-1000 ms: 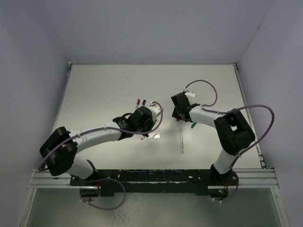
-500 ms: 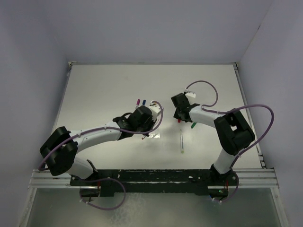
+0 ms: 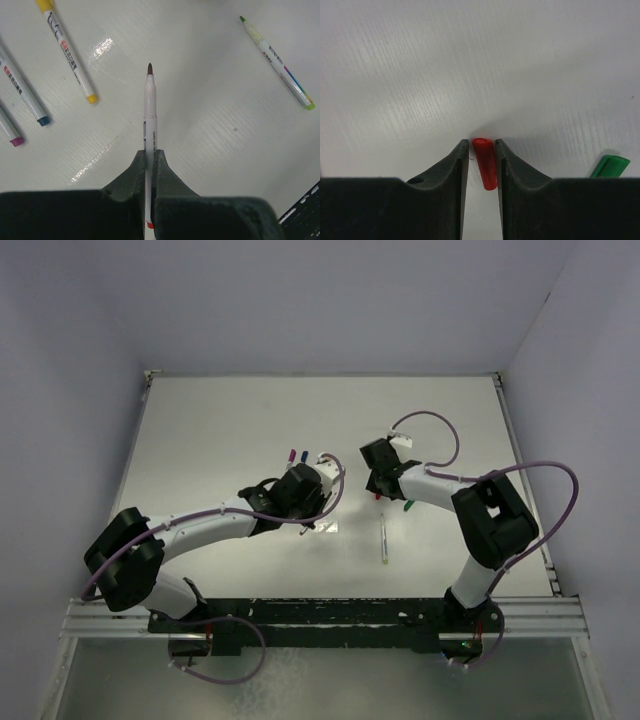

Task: Insert the pens into the pen caps

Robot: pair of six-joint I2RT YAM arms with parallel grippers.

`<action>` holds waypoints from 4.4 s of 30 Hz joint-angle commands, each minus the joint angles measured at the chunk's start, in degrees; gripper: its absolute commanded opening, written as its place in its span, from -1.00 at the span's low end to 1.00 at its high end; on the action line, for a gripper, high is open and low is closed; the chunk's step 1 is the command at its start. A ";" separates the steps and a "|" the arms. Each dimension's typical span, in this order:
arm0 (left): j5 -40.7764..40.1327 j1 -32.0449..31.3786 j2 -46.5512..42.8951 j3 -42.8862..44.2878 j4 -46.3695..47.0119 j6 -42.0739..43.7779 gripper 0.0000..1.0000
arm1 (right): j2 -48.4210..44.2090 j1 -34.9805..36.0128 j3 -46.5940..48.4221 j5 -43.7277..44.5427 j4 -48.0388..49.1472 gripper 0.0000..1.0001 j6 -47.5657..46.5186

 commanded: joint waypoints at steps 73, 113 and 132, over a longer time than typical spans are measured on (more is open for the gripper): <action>19.88 2.01 4.18 1.29 40.23 -14.52 -1.00 | -50.99 0.79 -32.66 -2.10 54.68 -1.00 -9.58; 20.84 2.00 4.58 1.66 40.86 -14.00 -1.00 | -48.23 0.71 -33.78 -1.98 58.38 -1.00 -6.90; 19.66 2.01 4.87 2.03 41.37 -14.26 -1.00 | -48.51 0.79 -34.85 -3.20 59.21 -1.00 -7.38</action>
